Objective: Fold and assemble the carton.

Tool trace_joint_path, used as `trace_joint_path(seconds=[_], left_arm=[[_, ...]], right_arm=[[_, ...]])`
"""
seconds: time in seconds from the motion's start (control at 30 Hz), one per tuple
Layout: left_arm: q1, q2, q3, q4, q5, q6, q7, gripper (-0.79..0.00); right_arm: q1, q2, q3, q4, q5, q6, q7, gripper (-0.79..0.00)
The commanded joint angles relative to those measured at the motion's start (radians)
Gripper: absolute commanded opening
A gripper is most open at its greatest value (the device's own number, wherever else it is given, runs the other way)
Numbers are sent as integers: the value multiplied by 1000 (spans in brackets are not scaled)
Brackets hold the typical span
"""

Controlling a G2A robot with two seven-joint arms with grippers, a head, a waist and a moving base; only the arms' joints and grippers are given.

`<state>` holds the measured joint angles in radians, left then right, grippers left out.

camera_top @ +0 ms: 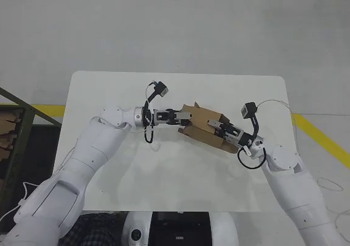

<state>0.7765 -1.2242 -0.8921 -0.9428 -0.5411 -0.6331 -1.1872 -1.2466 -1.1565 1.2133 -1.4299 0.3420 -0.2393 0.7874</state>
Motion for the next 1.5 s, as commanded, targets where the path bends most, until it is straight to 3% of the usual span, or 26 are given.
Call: trace_joint_path(seconds=[0.0,0.4,0.5,0.6,0.67,0.7,1.1,1.17,1.47], left_arm=[[-2,2,6,1,1,-6,6,-785],[-16,15,30,11,-9,-25,25,-785],[-19,17,35,13,-12,-30,30,-634],[-21,20,36,12,-17,-36,36,-413],[-21,21,35,11,-22,-40,40,-102],[-20,23,34,9,-28,-42,42,0],[-30,30,50,7,-38,-41,42,-3],[-32,30,54,6,-38,-41,42,-83],[-43,31,77,6,-31,-39,39,-289]], right_arm=[[-1,0,1,-1,0,1,0,-785],[-9,5,11,-20,-14,2,13,-785],[-12,6,14,-24,-19,2,12,-785],[-13,6,17,-26,-19,3,6,-785],[-13,6,18,-26,-18,6,5,-785],[-13,7,18,-28,-20,8,6,-785],[-17,9,12,-53,-51,10,14,-785],[-19,10,11,-57,-57,11,13,-785],[-24,11,9,-71,-66,14,9,-785]])
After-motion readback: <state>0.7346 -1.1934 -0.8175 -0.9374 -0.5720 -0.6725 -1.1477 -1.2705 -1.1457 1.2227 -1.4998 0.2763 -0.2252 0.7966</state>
